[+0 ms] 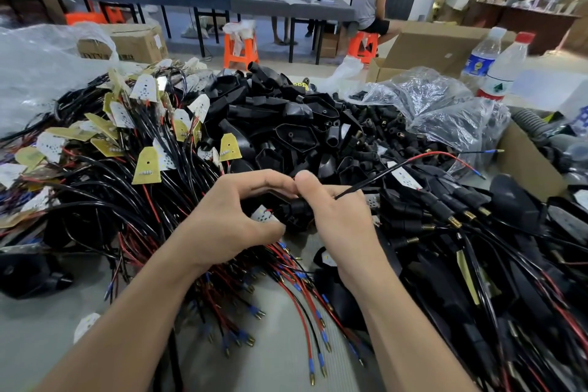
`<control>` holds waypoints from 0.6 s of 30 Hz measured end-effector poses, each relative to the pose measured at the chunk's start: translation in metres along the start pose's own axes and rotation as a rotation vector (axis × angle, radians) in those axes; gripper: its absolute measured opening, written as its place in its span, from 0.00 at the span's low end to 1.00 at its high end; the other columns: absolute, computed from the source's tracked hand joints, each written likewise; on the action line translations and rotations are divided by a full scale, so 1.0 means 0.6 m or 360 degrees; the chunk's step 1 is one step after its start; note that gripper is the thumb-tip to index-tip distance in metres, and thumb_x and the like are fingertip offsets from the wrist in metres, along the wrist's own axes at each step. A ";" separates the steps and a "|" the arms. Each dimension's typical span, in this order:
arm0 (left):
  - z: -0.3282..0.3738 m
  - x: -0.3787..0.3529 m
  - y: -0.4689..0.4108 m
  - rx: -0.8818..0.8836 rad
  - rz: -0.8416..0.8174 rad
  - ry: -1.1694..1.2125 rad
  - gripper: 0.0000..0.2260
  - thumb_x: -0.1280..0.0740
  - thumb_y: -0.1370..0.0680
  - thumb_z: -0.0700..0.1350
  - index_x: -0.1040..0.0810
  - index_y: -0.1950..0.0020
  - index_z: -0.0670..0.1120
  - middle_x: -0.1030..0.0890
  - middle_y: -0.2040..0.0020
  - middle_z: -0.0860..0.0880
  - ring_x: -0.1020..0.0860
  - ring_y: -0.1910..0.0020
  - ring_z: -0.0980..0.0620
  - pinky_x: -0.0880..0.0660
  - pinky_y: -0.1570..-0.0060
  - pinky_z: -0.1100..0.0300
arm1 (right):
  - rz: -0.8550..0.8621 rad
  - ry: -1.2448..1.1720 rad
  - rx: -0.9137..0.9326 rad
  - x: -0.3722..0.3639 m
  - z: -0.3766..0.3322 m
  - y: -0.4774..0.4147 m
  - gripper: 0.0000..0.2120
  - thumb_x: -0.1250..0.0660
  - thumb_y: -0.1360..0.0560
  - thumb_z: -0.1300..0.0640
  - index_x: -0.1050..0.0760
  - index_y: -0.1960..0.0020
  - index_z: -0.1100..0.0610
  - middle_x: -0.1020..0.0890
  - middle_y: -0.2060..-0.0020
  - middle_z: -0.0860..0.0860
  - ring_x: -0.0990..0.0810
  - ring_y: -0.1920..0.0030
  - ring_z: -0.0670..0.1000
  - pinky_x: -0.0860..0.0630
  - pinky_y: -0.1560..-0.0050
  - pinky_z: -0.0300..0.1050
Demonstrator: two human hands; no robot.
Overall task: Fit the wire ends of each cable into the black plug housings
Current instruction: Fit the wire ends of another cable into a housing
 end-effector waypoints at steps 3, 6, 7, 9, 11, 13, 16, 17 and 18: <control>-0.013 0.004 -0.004 0.0023 -0.0040 0.0011 0.25 0.22 0.34 0.38 0.18 0.40 0.56 0.14 0.44 0.53 0.18 0.40 0.54 0.26 0.39 0.67 | -0.0060 -0.0061 0.0054 -0.004 -0.009 -0.001 0.21 0.34 0.28 0.35 0.15 0.62 0.51 0.20 0.74 0.53 0.26 0.73 0.46 0.32 0.69 0.42; -0.032 0.014 -0.006 0.0127 0.0049 0.0028 0.29 0.18 0.38 0.42 0.22 0.41 0.59 0.14 0.43 0.57 0.17 0.42 0.58 0.24 0.46 0.68 | 0.0112 -0.0181 0.0080 0.018 -0.014 -0.005 0.19 0.31 0.27 0.43 0.19 0.66 0.58 0.22 0.76 0.55 0.27 0.74 0.51 0.32 0.70 0.44; -0.037 0.020 -0.006 0.0160 0.0123 0.0089 0.29 0.17 0.40 0.43 0.22 0.43 0.58 0.14 0.44 0.57 0.17 0.44 0.59 0.23 0.50 0.68 | 0.0198 -0.0246 0.0072 0.028 -0.014 -0.006 0.20 0.30 0.26 0.44 0.21 0.68 0.59 0.23 0.78 0.54 0.29 0.76 0.50 0.33 0.72 0.42; -0.036 0.038 -0.004 0.0154 0.0325 0.0107 0.27 0.17 0.43 0.45 0.24 0.50 0.55 0.15 0.44 0.59 0.17 0.49 0.59 0.22 0.58 0.66 | 0.0333 -0.0381 0.0069 0.043 -0.014 -0.005 0.22 0.30 0.25 0.45 0.24 0.68 0.61 0.24 0.79 0.52 0.31 0.78 0.49 0.34 0.75 0.38; -0.026 0.059 0.004 0.0109 0.0567 -0.0088 0.24 0.17 0.44 0.54 0.26 0.57 0.53 0.17 0.45 0.61 0.18 0.54 0.54 0.22 0.62 0.63 | 0.0420 -0.0446 0.0070 0.051 -0.015 -0.002 0.22 0.30 0.25 0.43 0.23 0.64 0.62 0.23 0.78 0.52 0.30 0.78 0.48 0.33 0.76 0.37; -0.008 0.074 0.016 0.0051 0.0781 -0.0403 0.22 0.21 0.43 0.62 0.25 0.62 0.52 0.18 0.46 0.63 0.20 0.56 0.52 0.21 0.59 0.57 | 0.0464 -0.0473 0.0057 0.054 -0.013 -0.002 0.22 0.30 0.25 0.42 0.22 0.63 0.61 0.22 0.78 0.52 0.29 0.79 0.48 0.33 0.76 0.36; 0.009 0.069 0.024 0.0034 0.0871 -0.0728 0.15 0.25 0.40 0.68 0.18 0.64 0.59 0.19 0.46 0.67 0.20 0.48 0.61 0.22 0.51 0.52 | 0.0467 -0.0492 0.0025 0.054 -0.010 -0.001 0.20 0.29 0.24 0.44 0.21 0.63 0.61 0.22 0.77 0.52 0.29 0.78 0.47 0.33 0.76 0.36; 0.009 0.067 0.025 0.0065 0.0875 -0.0752 0.13 0.25 0.39 0.68 0.16 0.63 0.61 0.18 0.46 0.68 0.21 0.45 0.62 0.22 0.48 0.51 | 0.0461 -0.0504 0.0014 0.052 -0.009 -0.002 0.20 0.29 0.24 0.44 0.21 0.63 0.61 0.22 0.77 0.52 0.29 0.78 0.47 0.33 0.76 0.36; 0.006 0.066 0.025 0.0099 0.0878 -0.0757 0.11 0.24 0.38 0.67 0.15 0.63 0.63 0.18 0.47 0.69 0.21 0.43 0.63 0.22 0.46 0.51 | 0.0458 -0.0507 -0.0002 0.051 -0.008 -0.002 0.20 0.29 0.24 0.45 0.21 0.62 0.61 0.22 0.77 0.53 0.29 0.78 0.47 0.33 0.76 0.37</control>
Point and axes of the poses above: each hand's wrist, its own y-axis away from the middle knuckle, its own x-axis out of the back of the hand, z = x × y, the point moved 9 cm from there along -y, towards the middle knuckle
